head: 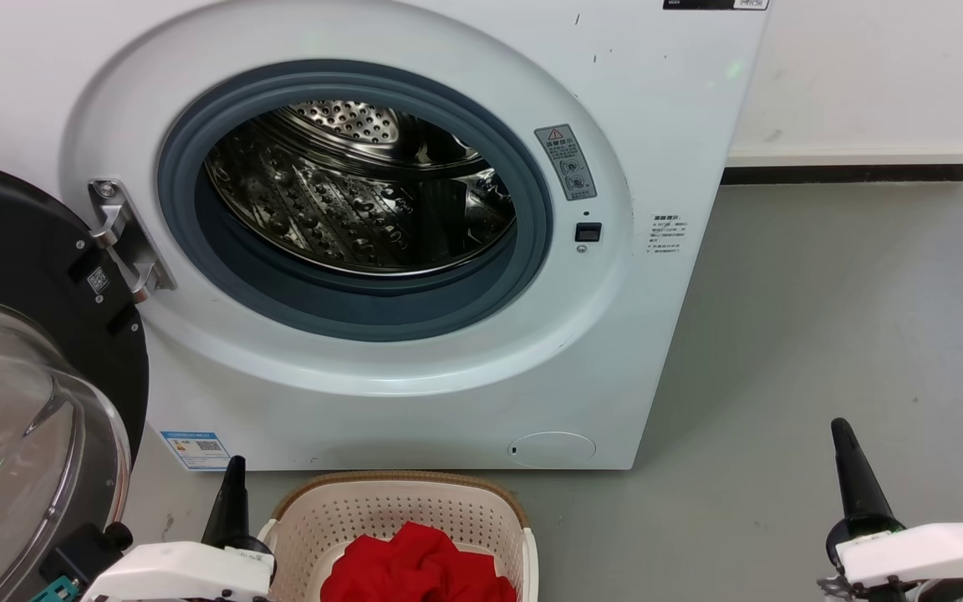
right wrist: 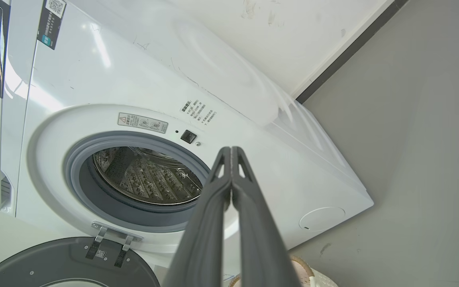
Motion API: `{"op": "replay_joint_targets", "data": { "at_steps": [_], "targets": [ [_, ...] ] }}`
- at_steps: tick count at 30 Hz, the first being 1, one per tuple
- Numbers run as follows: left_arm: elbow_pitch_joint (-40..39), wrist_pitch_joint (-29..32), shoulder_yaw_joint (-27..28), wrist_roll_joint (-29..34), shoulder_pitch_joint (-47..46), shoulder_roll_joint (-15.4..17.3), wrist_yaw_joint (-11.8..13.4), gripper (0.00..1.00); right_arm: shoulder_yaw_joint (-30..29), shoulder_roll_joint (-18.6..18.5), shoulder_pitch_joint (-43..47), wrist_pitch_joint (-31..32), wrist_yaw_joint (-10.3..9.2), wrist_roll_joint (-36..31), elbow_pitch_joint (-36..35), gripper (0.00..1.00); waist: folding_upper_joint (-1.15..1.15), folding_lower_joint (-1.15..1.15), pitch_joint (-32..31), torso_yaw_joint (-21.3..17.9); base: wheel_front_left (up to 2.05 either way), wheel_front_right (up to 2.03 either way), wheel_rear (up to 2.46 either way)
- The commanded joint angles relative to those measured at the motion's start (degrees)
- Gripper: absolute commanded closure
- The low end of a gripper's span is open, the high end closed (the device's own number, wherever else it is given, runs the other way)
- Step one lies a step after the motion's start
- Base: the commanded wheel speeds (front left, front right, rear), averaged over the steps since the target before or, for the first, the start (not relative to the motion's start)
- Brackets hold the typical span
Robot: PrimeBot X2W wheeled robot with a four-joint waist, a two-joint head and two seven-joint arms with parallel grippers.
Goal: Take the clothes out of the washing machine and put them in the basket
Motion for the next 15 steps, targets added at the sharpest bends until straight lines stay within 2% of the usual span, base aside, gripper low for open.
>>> {"op": "replay_joint_targets", "data": {
  "at_steps": [1, 5, 7, 15],
  "targets": [
    [-0.31, 0.34, 0.24, -1.68, -1.37, 0.03, -0.37, 1.0, -0.16, -0.46, -1.85, 0.41, 0.0, 1.84, -0.25, 1.0, 0.0, 0.0, 0.01, 0.02, 0.0, 0.0, 0.0],
    [-0.06, 1.01, 0.45, -4.43, -1.89, 0.02, -0.75, 1.0, -0.27, -0.48, -2.25, 1.08, 0.0, 4.63, 0.14, 1.0, 0.0, 0.0, 0.05, 0.07, 0.0, 0.0, 0.0],
    [0.4, 2.11, 0.79, -8.95, -2.63, 0.02, -1.29, 1.0, -0.49, -0.49, -3.07, 2.17, 0.0, 9.18, 0.73, 1.0, 0.0, 0.0, 0.11, 0.15, 0.0, 0.0, 0.0],
    [0.9, 3.43, 1.18, -14.44, -3.54, 0.02, -1.92, 1.0, -0.8, -0.47, -3.87, 3.54, 0.0, 14.66, 1.43, 1.0, 0.0, 0.0, 0.19, 0.27, 0.0, 0.0, 0.0]
  ]
}}
